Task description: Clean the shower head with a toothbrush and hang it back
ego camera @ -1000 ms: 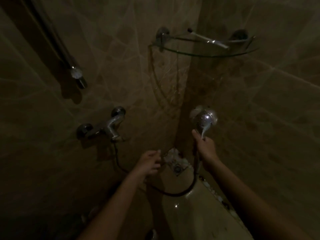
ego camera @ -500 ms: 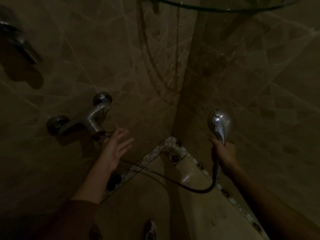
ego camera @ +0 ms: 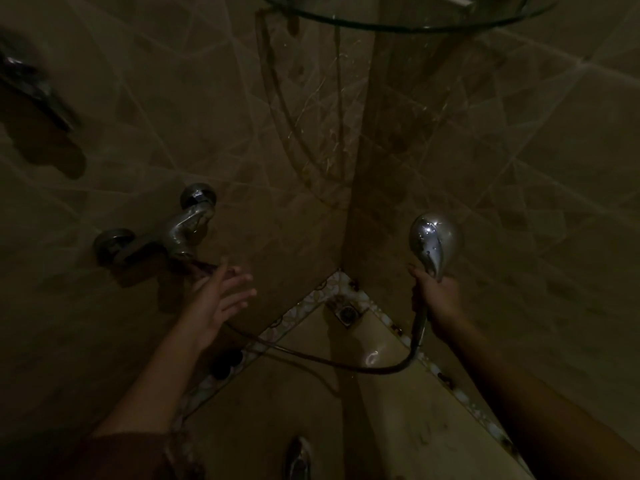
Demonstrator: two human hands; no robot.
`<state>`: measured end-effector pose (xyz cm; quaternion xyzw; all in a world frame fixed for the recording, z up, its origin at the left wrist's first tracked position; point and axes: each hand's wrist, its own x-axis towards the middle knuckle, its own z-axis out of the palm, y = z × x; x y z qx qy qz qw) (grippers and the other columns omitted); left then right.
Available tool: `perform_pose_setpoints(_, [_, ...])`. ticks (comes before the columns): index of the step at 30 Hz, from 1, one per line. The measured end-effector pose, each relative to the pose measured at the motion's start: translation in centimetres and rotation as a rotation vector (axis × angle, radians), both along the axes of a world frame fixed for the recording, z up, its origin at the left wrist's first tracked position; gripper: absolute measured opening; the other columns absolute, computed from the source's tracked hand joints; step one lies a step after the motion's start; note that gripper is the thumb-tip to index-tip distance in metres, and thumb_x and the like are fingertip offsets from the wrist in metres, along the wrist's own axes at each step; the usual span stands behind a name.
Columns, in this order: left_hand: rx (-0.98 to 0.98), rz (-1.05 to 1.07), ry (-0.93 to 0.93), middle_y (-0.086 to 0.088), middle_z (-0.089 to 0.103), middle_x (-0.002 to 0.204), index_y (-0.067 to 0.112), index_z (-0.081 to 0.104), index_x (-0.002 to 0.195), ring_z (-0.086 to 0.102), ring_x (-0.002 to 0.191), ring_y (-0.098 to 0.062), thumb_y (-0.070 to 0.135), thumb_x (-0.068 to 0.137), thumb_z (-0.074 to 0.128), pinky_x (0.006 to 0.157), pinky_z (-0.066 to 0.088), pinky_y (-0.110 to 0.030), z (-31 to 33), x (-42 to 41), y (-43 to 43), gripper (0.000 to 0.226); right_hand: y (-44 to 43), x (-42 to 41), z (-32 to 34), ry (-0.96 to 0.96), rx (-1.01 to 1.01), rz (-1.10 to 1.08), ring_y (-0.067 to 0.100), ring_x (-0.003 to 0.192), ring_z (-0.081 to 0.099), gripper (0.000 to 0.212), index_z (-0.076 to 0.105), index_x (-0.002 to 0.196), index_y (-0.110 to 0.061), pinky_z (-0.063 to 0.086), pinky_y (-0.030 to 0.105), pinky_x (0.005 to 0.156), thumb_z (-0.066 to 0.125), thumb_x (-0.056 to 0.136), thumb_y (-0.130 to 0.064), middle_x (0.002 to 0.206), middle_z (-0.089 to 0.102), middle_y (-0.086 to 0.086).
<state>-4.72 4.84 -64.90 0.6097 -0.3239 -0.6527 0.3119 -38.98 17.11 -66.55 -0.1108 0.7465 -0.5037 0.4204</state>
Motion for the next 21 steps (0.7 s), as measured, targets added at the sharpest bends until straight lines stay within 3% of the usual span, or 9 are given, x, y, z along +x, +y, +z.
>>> perform_pose_setpoints(10, [0.048,0.027,0.004,-0.001,0.074,0.101,0.020,0.060,0.110,0.071,0.089,-0.024,0.047,0.100,0.048,0.070,0.051,-0.034,1.1,-0.2,0.6,0.032,0.5,0.8,1.6,0.055,-0.020,0.037,0.018,0.045,0.042,0.028,0.053,0.070,-0.013,0.037,0.029,0.048,0.069,0.092,-0.021,0.055,0.045,0.006])
perform_pose_setpoints(17, [-0.003,0.017,-0.092,-0.007,0.072,0.101,0.013,0.059,0.115,0.071,0.082,-0.023,0.024,0.100,0.057,0.069,0.053,-0.031,1.5,0.2,0.8,0.019,1.0,0.9,2.1,0.068,-0.048,0.072,0.017,0.047,0.040,0.028,0.052,0.069,-0.014,0.036,0.030,0.049,0.069,0.091,-0.020,0.053,0.043,0.004])
perform_pose_setpoints(21, [0.001,0.041,-0.095,-0.012,0.070,0.108,0.011,0.062,0.111,0.071,0.075,-0.019,0.022,0.100,0.057,0.065,0.054,-0.027,1.9,0.7,0.7,0.016,0.9,1.3,2.5,0.045,-0.057,0.050,0.016,0.043,0.038,0.032,0.049,0.066,-0.018,0.035,0.029,0.048,0.070,0.090,-0.018,0.050,0.041,0.001])
